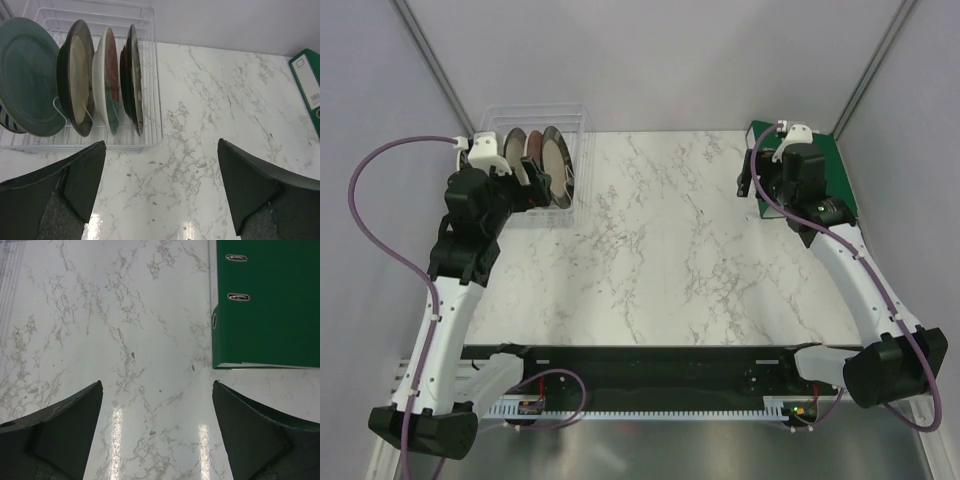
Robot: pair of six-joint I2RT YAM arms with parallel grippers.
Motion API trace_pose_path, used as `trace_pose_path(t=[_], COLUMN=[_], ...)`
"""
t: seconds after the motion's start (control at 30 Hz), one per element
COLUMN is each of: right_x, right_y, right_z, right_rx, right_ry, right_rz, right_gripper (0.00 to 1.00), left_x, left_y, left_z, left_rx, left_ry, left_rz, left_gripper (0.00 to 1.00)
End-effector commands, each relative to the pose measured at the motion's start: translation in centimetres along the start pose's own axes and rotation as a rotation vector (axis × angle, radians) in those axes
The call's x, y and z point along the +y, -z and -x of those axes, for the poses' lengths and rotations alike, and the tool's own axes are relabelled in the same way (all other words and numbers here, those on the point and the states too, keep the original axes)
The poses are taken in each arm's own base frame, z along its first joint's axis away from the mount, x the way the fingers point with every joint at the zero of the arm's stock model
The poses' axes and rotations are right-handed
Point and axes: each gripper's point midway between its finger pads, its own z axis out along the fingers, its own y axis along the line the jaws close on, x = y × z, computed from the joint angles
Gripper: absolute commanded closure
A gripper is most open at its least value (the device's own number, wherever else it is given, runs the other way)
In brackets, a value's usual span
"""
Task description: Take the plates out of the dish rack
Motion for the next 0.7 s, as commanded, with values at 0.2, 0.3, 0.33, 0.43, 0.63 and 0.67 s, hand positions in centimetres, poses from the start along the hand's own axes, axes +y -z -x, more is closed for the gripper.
trace_pose_path(t=[0.2,0.3,0.33,0.43,0.63,0.67], right_x=[-0.5,-0.7,-0.7,-0.8,-1.0,-1.0], right_y=[-0.8,-0.9,-1.0,-1.1,-1.3,-1.5], right_z=[-0.8,-1.1,-1.3,-1.5,-2.0,-2.2], right_rx=[0.013,0.015,0.020,0.025,0.032,0.038], right_ry=[0.015,0.016,0.018,0.021,0.018,0.019], right_rz=[-0.021,-0.032,-0.032,-0.036,-0.042,-0.044], right_gripper=[0.02,0.02,0.02,0.02,0.02,0.02], left_x=[0.9,1.4,1.0,0.2,0.7,0.9], left_y=[-3.6,-5.4,-5.8,-7.7,-11.7,-13.0], left_z=[-0.5,-0.9,-0.4,-0.6,-0.4,-1.5], left_rx=[0.062,0.097,0.093,0.104,0.127,0.155], left_ry=[0.027,0.050,0.050,0.050,0.022,0.003], left_rz=[0.070,0.112,0.097,0.054,0.092,0.090], left_gripper=[0.00,0.00,0.00,0.00,0.03,0.05])
